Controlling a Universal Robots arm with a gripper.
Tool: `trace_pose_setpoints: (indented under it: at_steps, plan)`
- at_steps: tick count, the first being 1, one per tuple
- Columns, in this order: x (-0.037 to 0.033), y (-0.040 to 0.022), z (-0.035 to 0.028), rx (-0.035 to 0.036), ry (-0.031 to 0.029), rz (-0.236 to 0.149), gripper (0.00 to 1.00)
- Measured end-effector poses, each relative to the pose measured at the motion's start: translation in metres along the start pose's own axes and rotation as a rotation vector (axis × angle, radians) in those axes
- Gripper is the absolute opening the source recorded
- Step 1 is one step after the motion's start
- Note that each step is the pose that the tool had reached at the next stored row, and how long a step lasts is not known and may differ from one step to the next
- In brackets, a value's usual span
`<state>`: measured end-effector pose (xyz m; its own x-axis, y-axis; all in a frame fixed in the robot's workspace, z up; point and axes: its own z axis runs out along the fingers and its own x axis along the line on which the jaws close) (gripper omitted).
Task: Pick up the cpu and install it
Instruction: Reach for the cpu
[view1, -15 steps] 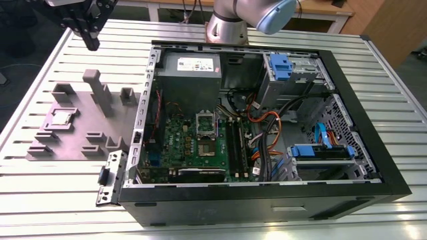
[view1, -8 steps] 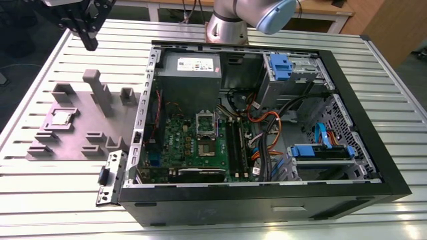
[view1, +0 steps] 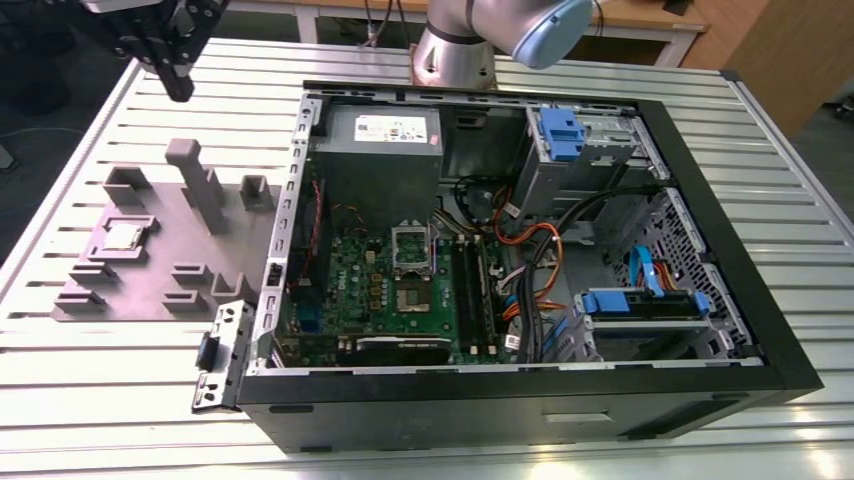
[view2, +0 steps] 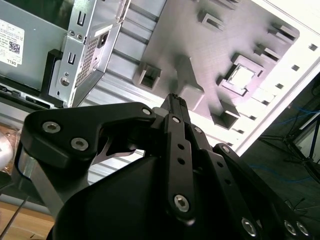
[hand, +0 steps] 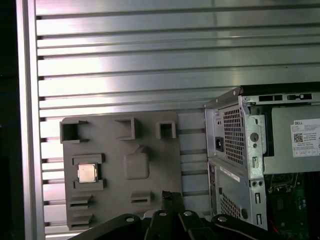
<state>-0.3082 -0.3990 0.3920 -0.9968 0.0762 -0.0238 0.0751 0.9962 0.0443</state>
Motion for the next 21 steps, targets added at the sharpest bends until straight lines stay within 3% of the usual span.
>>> trace_pose_setpoints:
  at_steps: [21]
  plan:
    - [0.0063, -0.0005, 0.0004, 0.0001, 0.0005, 0.0, 0.11]
